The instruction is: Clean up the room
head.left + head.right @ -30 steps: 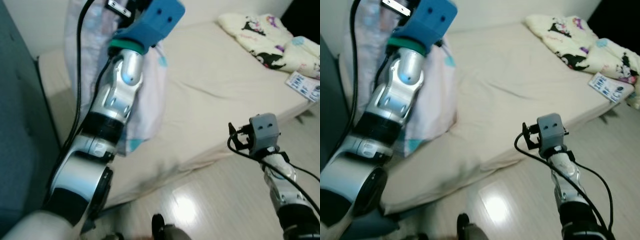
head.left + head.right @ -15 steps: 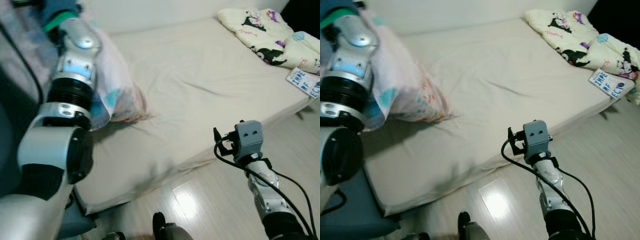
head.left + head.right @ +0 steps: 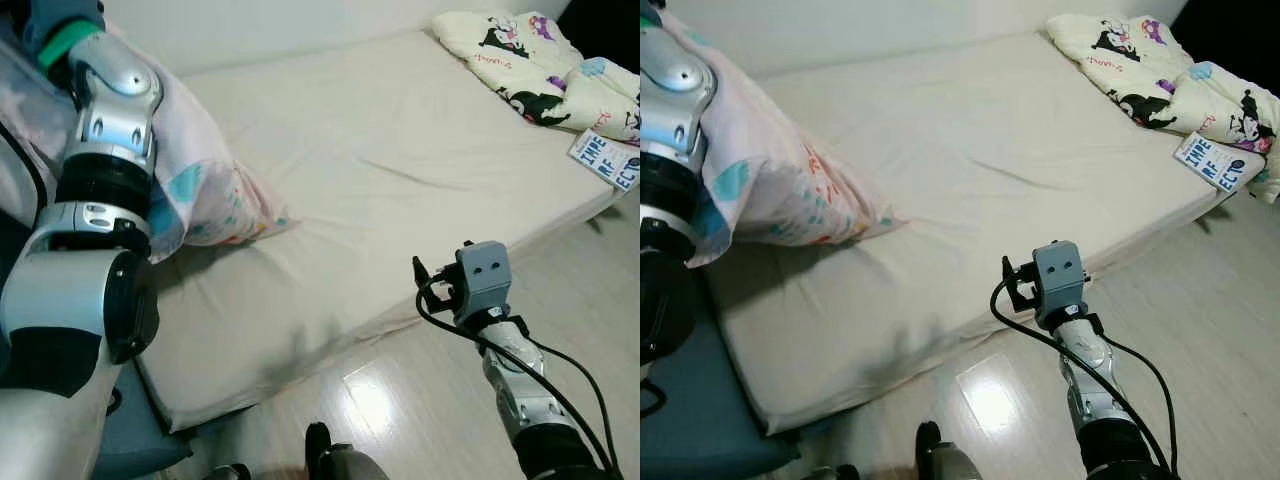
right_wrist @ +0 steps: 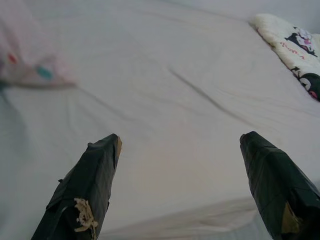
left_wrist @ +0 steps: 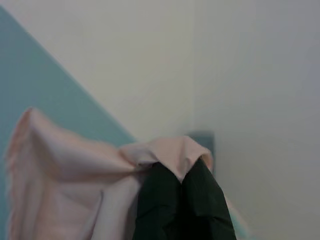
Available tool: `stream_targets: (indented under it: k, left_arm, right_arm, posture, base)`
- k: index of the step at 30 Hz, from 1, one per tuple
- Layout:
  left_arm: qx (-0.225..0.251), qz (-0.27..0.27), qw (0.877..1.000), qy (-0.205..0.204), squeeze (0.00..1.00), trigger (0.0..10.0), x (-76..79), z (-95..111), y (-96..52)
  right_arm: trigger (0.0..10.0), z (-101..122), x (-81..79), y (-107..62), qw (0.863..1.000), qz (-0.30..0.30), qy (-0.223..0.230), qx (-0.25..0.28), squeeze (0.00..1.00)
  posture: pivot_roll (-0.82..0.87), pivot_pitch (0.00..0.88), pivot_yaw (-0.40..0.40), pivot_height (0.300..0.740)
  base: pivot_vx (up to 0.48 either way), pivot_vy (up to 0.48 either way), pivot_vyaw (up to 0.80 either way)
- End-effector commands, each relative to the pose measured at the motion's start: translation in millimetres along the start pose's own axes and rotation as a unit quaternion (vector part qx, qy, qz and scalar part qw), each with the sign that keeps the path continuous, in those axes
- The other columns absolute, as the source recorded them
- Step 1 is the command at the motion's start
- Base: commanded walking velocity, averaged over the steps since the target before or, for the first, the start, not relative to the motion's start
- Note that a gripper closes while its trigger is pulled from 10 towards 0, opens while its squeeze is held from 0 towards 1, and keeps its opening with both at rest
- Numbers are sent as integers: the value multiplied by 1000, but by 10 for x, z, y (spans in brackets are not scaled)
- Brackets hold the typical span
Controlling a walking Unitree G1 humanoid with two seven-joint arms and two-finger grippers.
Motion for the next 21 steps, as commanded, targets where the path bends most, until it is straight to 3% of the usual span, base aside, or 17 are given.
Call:
stream_targets:
  k: [1, 3, 6, 8, 10, 11, 12, 13, 14, 15, 16, 17, 18, 19, 20, 21]
  left_arm:
    - [87, 23, 993, -79, 0, 10000, 81, 555, 130]
    - [96, 39, 989, -109, 0, 10000, 102, 745, 210]
    - [93, 57, 985, -134, 0, 10000, 80, 861, 297]
    - [145, 96, 977, -121, 0, 10000, -14, 998, 364]
    - [161, 78, 978, -106, 0, 10000, 26, 994, 320]
    - [165, 4, 983, -81, 0, 10000, 191, 884, 145]
    - [160, -35, 984, -73, 0, 10000, 273, 813, 47]
    - [160, -35, 984, -73, 0, 10000, 273, 813, 47]
    - [131, -155, 978, -54, 0, 10000, 471, 534, -318]
    - [111, -218, 968, -47, 0, 10000, 546, 377, -541]
    - [111, -218, 968, -47, 0, 10000, 546, 377, -541]
    - [70, -300, 951, -29, 0, 10000, 568, 84, -882]
    - [39, -350, 936, -19, 0, 10000, 552, -97, -1112]
    - [7, -418, 908, -3, 0, 10000, 460, -315, -1397]
    - [-16, -463, 886, 5, 0, 10000, 381, -441, -1602]
    - [-16, -463, 886, 5, 0, 10000, 381, -441, -1602]
  right_arm:
    - [10000, -42, -11, -25, 1000, 4, 0, -10, 0]
    - [10000, -19, -16, -10, 1000, 4, 1, -6, 0]
    - [10000, -13, -24, -6, 1000, 3, 2, -5, 0]
    - [10000, -26, -80, -39, 1000, 8, 4, -6, 0]
    - [10000, -26, -97, -48, 1000, 9, 6, -5, 0]
    - [10000, -29, -115, -61, 1000, 10, 8, -5, 0]
    - [10000, -28, -121, -67, 1000, 10, 8, -5, 0]
    - [10000, -28, -121, -67, 1000, 10, 8, -5, 0]
    - [10000, -44, -123, -90, 1000, 7, 11, -7, 0]
    - [10000, -56, -122, -102, 1000, 5, 13, -9, 0]
    - [10000, -56, -122, -102, 1000, 5, 13, -9, 0]
    - [10000, -76, -124, -121, 1000, 4, 15, -13, 0]
    - [10000, -88, -127, -133, 1000, 3, 16, -15, 0]
    - [10000, -107, -141, -157, 1000, 5, 16, -17, 0]
    - [10000, -119, -152, -174, 1000, 7, 16, -19, 0]
    - [10000, -119, -152, -174, 1000, 7, 16, -19, 0]
  posture:
    - [-81, 166, -46, 740]
    - [-90, 158, -45, 740]
    - [-95, 154, -42, 740]
    - [-103, 152, -42, 740]
    - [-104, 155, -36, 740]
    - [-90, 158, -25, 740]
    - [-89, 161, -21, 740]
    - [-89, 161, -21, 740]
    - [-79, 185, -12, 740]
    - [-79, 185, -12, 740]
    - [-79, 185, -12, 740]
    - [-78, 191, -8, 740]
    - [-78, 191, -8, 740]
    - [-61, 208, 1, 740]
    - [-61, 208, 1, 740]
    - [-61, 208, 1, 740]
  base:
    - [0, 0, 0]
    - [0, 0, 0]
    - [0, 0, 0]
    - [0, 0, 0]
    - [0, 0, 0]
    - [0, 0, 0]
    - [0, 0, 0]
    - [0, 0, 0]
    - [0, 0, 0]
    - [0, 0, 0]
    - [0, 0, 0]
    - [0, 0, 0]
    - [0, 0, 0]
    - [0, 0, 0]
    - [0, 0, 0]
    - [0, 0, 0]
Point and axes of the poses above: a point about 5 cm out from each wrist's last joint towards the gripper, its own y axis pointing out of the wrist towards the gripper, its own z axis along the axis of the wrist's last joint, x = y × z, the point moved 2 cm from there along y, pointing out of the wrist towards the gripper, and after that the axes turned 11 degrees about -y, right-handed, at the moved point
